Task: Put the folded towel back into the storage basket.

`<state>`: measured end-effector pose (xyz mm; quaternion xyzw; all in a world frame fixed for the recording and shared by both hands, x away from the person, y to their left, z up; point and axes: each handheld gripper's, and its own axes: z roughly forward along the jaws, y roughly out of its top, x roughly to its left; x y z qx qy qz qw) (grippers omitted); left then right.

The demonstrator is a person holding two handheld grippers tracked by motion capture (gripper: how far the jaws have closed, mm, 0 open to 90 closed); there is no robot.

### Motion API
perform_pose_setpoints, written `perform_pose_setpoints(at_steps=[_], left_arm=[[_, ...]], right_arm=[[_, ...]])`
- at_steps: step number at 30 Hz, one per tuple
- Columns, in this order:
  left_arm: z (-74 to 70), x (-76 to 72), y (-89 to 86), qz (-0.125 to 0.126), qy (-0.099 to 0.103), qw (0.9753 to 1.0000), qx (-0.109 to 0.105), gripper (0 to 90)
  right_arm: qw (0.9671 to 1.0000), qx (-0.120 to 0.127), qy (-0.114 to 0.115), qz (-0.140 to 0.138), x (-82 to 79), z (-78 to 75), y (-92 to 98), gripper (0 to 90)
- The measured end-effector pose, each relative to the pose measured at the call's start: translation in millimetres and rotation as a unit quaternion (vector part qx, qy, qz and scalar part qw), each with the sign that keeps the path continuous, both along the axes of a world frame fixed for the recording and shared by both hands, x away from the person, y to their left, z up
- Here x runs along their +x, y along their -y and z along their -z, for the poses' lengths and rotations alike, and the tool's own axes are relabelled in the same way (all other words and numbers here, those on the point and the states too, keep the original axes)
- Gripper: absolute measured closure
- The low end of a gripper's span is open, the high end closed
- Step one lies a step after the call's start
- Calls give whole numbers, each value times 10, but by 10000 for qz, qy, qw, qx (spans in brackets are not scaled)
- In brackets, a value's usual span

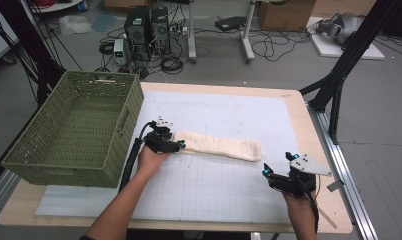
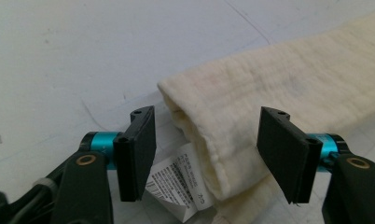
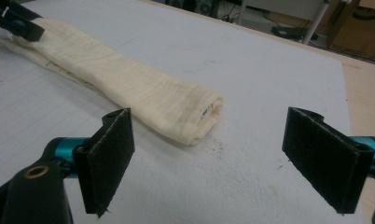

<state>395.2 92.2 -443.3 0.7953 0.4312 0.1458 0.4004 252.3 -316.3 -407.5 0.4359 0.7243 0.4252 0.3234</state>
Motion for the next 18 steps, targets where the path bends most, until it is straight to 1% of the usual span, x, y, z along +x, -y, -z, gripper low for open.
perform_pose_setpoints(at_steps=[2,3,4,5,6,7,9,10,11,12,14,15,16,17,18], left_arm=[[13,-19,21,76,16,9999,127,404],[20,-42,33,103,65,9998,167,448],[20,-42,33,103,65,9998,167,467],[5,-63,52,137,31,9997,219,497],[5,-63,52,137,31,9997,219,544],[-7,-86,77,219,26,9995,237,587],[-11,-92,84,247,1,9994,233,671],[-11,-96,89,269,-55,9995,155,721],[-12,-99,93,260,-100,9995,119,721],[-17,-101,93,253,-177,9995,73,781],[-27,-102,92,201,-331,9992,-62,791],[-36,-105,66,271,-381,9988,-125,803],[-36,-105,66,271,-381,9988,-125,804],[-47,-114,54,325,-348,9988,-128,804],[-74,-142,50,380,-220,9989,-147,805]], right_arm=[[10000,7,-11,3,-2,0,-1,153],[10000,1,-1,-2,-1,-1,1,153],[10000,1,-1,-2,-1,-1,1,153],[10000,1,-7,6,-5,-3,0,153],[10000,0,-7,4,-5,-3,0,153],[10000,9,-12,4,-5,-2,-1,153],[10000,17,-23,7,-5,1,-3,153],[10000,16,-30,5,-6,2,-4,153],[10000,16,-30,5,-6,2,-4,153],[10000,4,-4,-9,-5,1,1,153],[10000,25,0,-7,-7,1,3,153],[10000,47,3,0,-6,1,11,152],[10000,48,11,2,-4,3,14,152],[10000,48,11,2,-4,3,14,152],[10000,71,5,22,1,8,20,152]])
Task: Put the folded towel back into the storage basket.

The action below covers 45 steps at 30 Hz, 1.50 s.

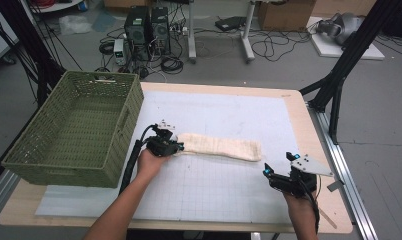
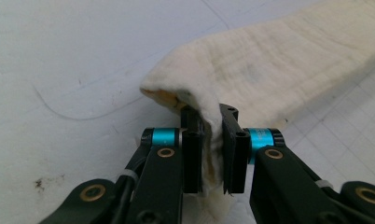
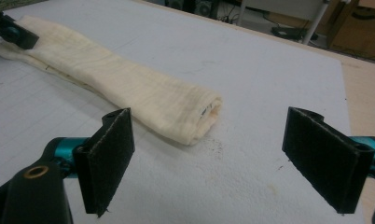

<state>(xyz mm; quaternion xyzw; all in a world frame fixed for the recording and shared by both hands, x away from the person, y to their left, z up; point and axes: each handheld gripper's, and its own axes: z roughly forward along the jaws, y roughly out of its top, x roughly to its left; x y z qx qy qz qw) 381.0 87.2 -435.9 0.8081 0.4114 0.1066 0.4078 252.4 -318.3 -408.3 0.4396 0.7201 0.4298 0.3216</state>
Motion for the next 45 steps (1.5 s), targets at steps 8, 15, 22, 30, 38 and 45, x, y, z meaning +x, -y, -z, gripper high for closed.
perform_pose_setpoints(at_steps=[8,15,22,30,38,45], left_arm=[[-87,-64,-4,113,303,9994,-76,802],[-57,-158,-46,42,553,9979,-335,795],[-41,-196,-74,118,623,9974,-351,795],[-53,-213,-75,170,684,9970,-326,789],[-54,-219,-78,227,713,9967,-302,786],[-33,-218,-70,210,681,9971,-285,786]], right_arm=[[9999,149,16,27,92,8,-10,152],[9998,190,-21,-74,244,-1,-65,153],[9997,248,-52,-31,451,38,-105,231],[9993,46,-368,-28,640,169,-159,252],[9974,-127,-709,-83,762,294,-233,223],[9940,-191,-1075,-39,834,390,-258,228]])
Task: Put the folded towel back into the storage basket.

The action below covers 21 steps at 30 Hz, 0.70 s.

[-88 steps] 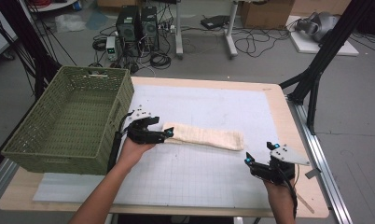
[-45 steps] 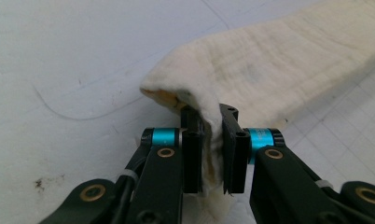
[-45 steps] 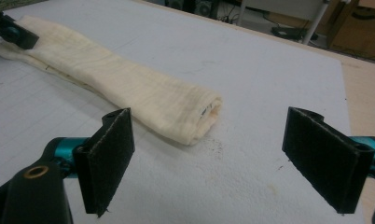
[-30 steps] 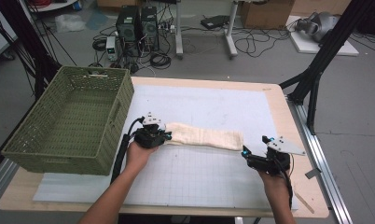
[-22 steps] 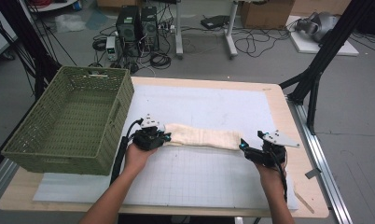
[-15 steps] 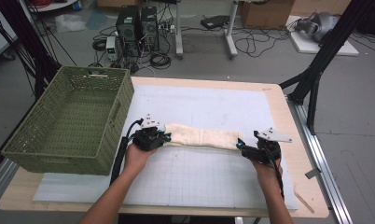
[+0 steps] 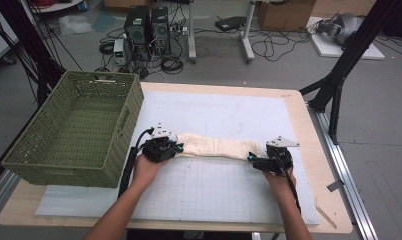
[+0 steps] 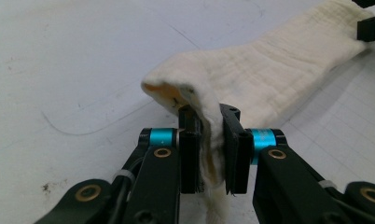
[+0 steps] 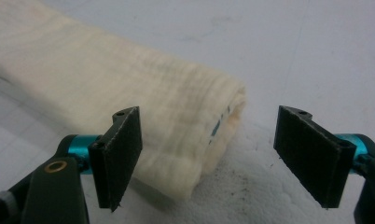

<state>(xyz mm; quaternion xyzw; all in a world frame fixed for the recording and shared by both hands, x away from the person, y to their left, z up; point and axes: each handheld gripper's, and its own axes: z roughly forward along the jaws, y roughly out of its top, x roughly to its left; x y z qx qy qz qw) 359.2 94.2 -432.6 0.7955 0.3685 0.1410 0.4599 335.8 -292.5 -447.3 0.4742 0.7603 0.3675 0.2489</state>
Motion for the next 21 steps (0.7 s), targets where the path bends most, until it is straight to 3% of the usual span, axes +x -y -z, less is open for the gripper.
perform_pose_setpoints(at_steps=[1,2,4,14,15,19,21], left_arm=[[1,0,-2,3,-3,10000,8,785],[2,0,-8,24,-1,10000,35,785],[10,-7,-10,22,-22,10000,32,786],[54,-26,-19,45,-39,10000,53,785],[55,-26,-20,60,-35,10000,68,786],[73,-41,-16,41,-18,10000,12,786],[83,-47,-26,60,-18,10000,40,786]], right_arm=[[9998,-76,-192,23,20,36,-5,265],[9998,-76,-192,23,20,36,-5,265],[9994,8,-322,-77,20,37,-4,354],[9986,238,-422,-198,-3,38,4,527],[9979,345,-476,-257,-7,40,4,588],[9974,413,-517,-273,-13,35,9,648],[9958,593,-587,-367,-10,36,40,747]])
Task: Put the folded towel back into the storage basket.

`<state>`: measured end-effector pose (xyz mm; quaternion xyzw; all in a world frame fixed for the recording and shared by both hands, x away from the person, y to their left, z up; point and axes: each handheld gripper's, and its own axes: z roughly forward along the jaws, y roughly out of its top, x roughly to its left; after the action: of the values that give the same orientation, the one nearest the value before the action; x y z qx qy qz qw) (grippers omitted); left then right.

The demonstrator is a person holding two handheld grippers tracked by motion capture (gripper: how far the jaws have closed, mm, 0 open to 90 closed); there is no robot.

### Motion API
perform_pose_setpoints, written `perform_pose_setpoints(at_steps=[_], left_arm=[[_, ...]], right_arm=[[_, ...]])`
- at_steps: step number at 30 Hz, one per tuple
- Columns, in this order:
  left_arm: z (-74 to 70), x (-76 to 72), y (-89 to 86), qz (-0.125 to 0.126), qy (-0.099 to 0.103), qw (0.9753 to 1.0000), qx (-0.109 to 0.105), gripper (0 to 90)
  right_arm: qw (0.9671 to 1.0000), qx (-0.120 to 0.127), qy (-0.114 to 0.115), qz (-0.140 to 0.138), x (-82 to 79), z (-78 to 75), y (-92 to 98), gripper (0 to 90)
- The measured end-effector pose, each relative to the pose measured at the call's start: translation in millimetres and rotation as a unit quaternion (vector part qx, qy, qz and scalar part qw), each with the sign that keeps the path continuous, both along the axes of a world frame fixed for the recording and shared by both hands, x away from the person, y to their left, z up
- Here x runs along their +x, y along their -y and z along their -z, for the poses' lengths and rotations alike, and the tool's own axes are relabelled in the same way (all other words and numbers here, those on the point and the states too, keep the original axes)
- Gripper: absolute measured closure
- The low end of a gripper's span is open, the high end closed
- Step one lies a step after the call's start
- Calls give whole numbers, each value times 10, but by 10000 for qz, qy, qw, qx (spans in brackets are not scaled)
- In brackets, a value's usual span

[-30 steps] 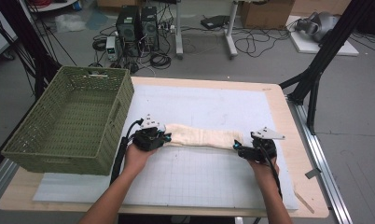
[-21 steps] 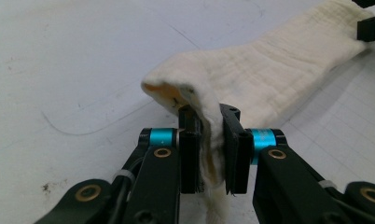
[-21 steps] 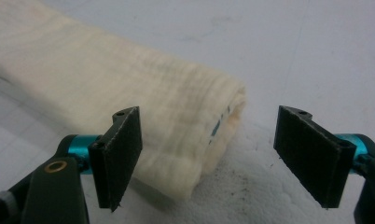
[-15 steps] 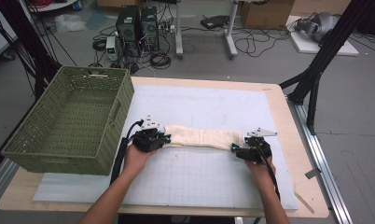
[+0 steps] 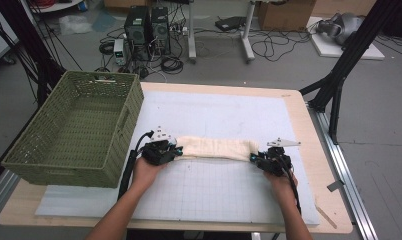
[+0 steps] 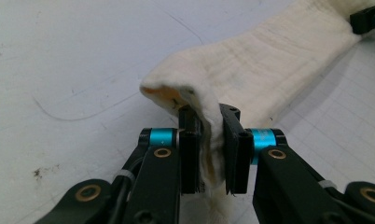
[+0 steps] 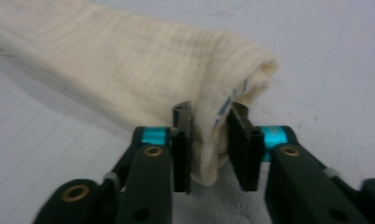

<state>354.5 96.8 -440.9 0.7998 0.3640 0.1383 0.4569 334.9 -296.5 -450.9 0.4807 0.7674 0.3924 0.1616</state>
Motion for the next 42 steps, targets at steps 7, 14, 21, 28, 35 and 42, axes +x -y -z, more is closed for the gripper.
perform_pose_setpoints(at_steps=[7,14,21,28,35,42], left_arm=[[-17,-34,-25,21,42,10000,-74,788],[-81,-109,-45,113,180,9996,-173,791],[-151,-236,-111,187,416,9981,-409,792],[-242,-392,-184,337,792,9939,-692,792],[-354,-564,-245,476,1193,9877,-895,792],[-422,-696,-257,571,1337,9847,-961,792]], right_arm=[[9998,-49,120,-153,-10,-21,4,784],[9986,81,470,-247,-74,-96,56,783],[9961,249,789,-291,-135,-181,98,782],[9913,356,1188,-434,-182,-248,130,782],[9861,501,1478,-575,-210,-310,153,782],[9828,556,1637,-650,-212,-371,155,783]])
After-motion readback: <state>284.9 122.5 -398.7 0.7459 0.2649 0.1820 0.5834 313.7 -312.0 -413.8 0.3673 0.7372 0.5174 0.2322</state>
